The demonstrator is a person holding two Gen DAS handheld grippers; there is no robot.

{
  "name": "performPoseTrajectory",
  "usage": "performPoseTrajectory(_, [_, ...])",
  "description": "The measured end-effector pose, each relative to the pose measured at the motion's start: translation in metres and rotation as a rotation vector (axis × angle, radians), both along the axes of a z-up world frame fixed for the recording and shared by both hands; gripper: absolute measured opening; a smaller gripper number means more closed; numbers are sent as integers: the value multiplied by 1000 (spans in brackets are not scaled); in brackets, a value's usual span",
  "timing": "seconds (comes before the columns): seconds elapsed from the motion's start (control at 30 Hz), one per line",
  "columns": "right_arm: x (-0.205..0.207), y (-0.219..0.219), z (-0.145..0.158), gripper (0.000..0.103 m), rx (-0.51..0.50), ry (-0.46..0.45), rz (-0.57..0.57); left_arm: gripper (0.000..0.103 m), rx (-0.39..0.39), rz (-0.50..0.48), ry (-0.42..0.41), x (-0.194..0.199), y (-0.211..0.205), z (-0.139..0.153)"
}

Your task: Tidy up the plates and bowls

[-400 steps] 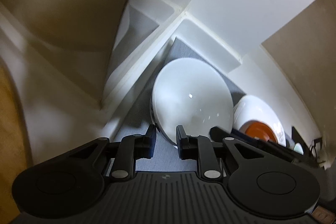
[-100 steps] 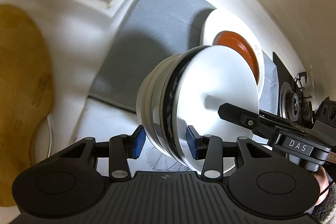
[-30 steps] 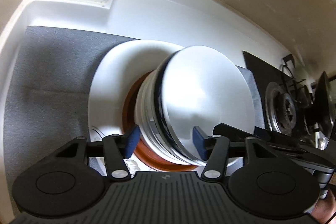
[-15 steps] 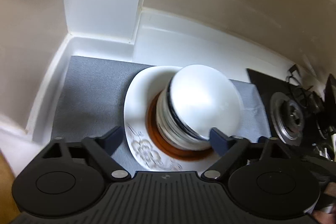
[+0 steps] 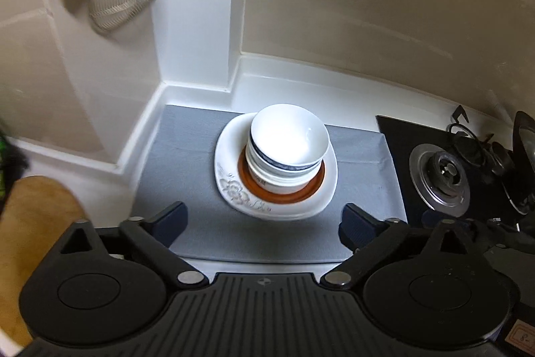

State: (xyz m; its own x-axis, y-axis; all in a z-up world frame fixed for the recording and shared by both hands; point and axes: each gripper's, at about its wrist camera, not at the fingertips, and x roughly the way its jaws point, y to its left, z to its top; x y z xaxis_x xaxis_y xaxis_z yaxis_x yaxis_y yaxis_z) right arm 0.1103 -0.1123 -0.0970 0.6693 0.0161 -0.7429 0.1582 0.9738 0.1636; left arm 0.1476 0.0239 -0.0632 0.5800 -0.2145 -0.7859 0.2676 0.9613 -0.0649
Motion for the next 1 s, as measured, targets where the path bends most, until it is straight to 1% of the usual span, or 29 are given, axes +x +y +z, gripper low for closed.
performPoseTrajectory(0.1, [-23, -6, 21, 97, 14, -5, 4, 103, 49, -15, -43, -29, -9, 25])
performPoseTrajectory(0.17, [-38, -13, 34, 98, 45, -9, 10, 103, 52, -10, -65, -47, -13, 43])
performPoseTrajectory(0.2, [-46, -15, 43, 99, 54, -8, 11, 103, 48, -7, -63, -56, -15, 51])
performPoseTrajectory(0.3, [-67, -21, 66, 103, 45, -10, 2, 102, 56, -6, -69, -80, -23, 75])
performPoseTrajectory(0.4, [-88, -27, 86, 103, 61, 15, -2, 102, 65, 18, -76, -104, -30, 94])
performPoseTrajectory(0.47, [-103, -27, 98, 103, 47, 1, -14, 103, 61, 60, -79, -118, -31, 105])
performPoseTrajectory(0.57, [-121, -24, 118, 103, -10, -10, -16, 103, 90, 64, -100, -137, -36, 121])
performPoseTrajectory(0.67, [-133, -25, 130, 102, -22, -7, -16, 103, 134, 55, -139, -152, -43, 133])
performPoseTrajectory(0.83, [-147, -31, 137, 103, -3, -21, -31, 103, 101, 65, -143, -163, -44, 139])
performPoseTrajectory(1.0, [-155, -34, 136, 102, -3, -25, -31, 103, 119, 62, -148, -172, -50, 140])
